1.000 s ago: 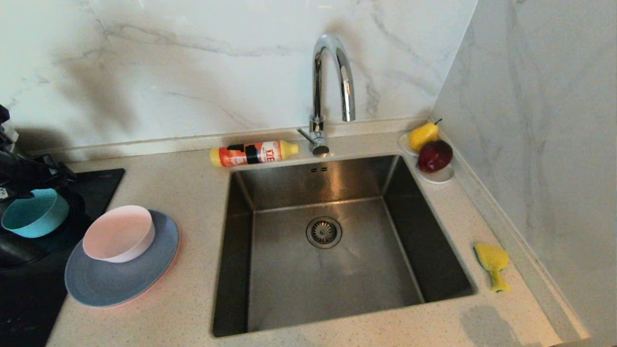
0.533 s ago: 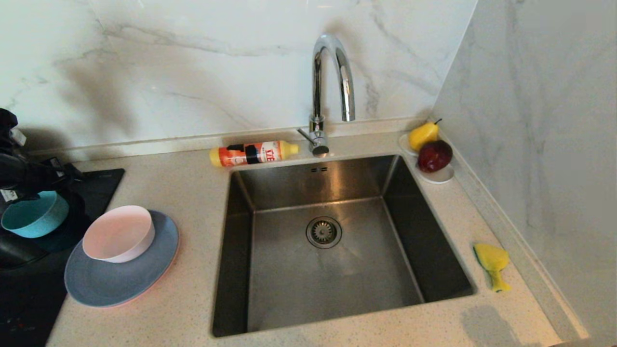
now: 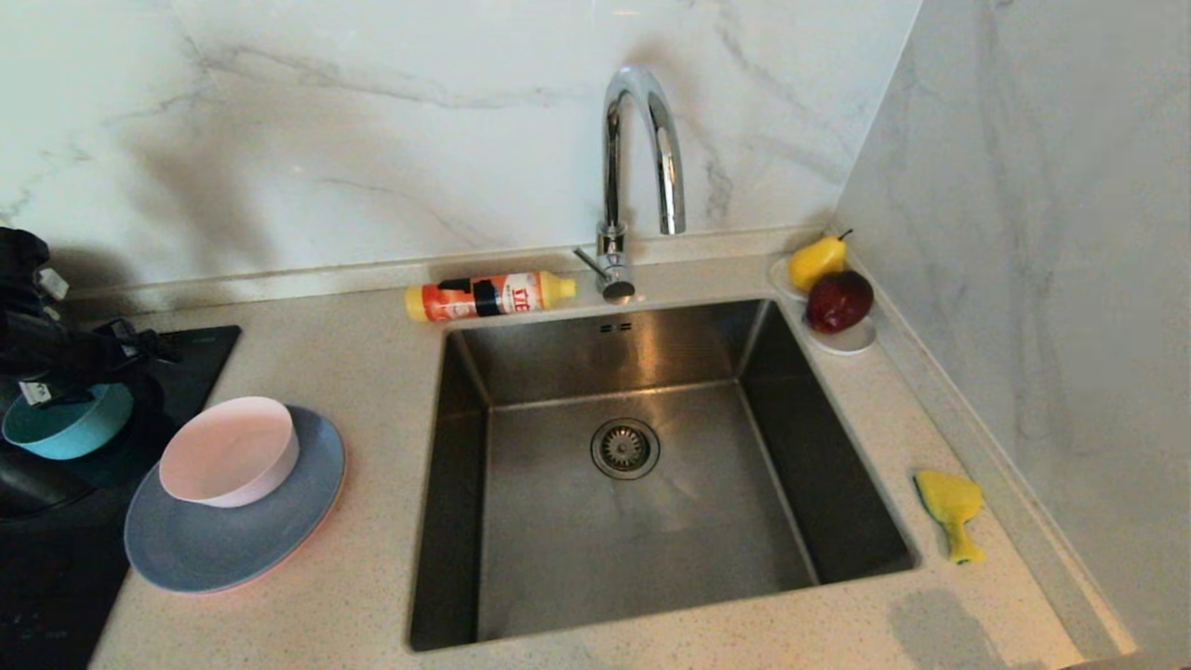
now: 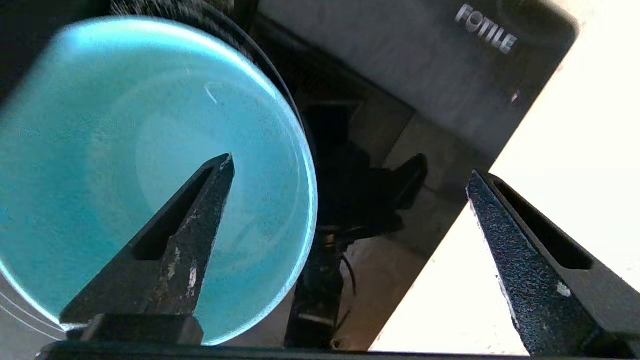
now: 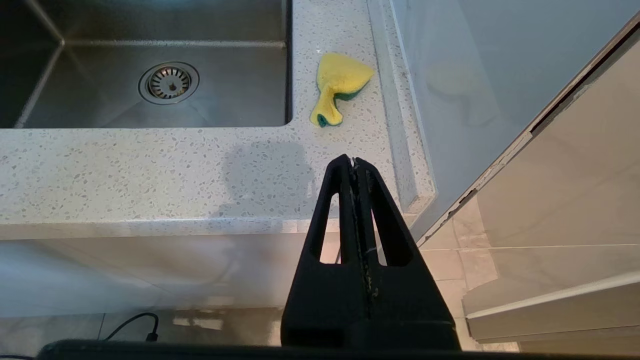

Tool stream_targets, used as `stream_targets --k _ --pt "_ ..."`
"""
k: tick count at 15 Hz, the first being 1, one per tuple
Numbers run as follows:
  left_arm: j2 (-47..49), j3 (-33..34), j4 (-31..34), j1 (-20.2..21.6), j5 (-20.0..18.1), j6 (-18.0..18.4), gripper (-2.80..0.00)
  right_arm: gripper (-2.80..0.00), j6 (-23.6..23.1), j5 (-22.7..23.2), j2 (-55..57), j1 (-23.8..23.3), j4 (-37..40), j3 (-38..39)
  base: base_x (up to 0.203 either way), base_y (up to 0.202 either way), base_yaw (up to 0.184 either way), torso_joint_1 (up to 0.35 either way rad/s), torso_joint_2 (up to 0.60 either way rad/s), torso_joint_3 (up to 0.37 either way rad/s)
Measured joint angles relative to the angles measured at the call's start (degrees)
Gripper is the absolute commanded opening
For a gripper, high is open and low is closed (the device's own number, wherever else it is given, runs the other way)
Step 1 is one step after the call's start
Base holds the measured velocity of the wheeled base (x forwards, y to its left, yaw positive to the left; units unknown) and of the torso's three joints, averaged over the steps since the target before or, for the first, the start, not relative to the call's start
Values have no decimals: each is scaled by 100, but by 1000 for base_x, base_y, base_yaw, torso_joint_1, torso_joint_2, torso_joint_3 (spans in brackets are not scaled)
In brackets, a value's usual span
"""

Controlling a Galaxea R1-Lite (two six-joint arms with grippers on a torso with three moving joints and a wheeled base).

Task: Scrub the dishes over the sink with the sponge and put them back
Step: Place the bowl on the bowl

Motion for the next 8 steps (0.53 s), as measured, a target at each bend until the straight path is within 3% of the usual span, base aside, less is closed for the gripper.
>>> stream_targets --k 5,6,8 --pt "-15 342 -38 0 -1 -76 0 -280 2 0 0 0 -2 0 0 0 0 0 0 0" --pt "-26 406 -64 0 2 -76 -280 -280 7 0 0 0 0 0 0 0 0 0 0 0" --pt "-32 441 -42 2 11 -98 -280 -280 5 0 0 0 -2 0 0 0 0 0 0 0"
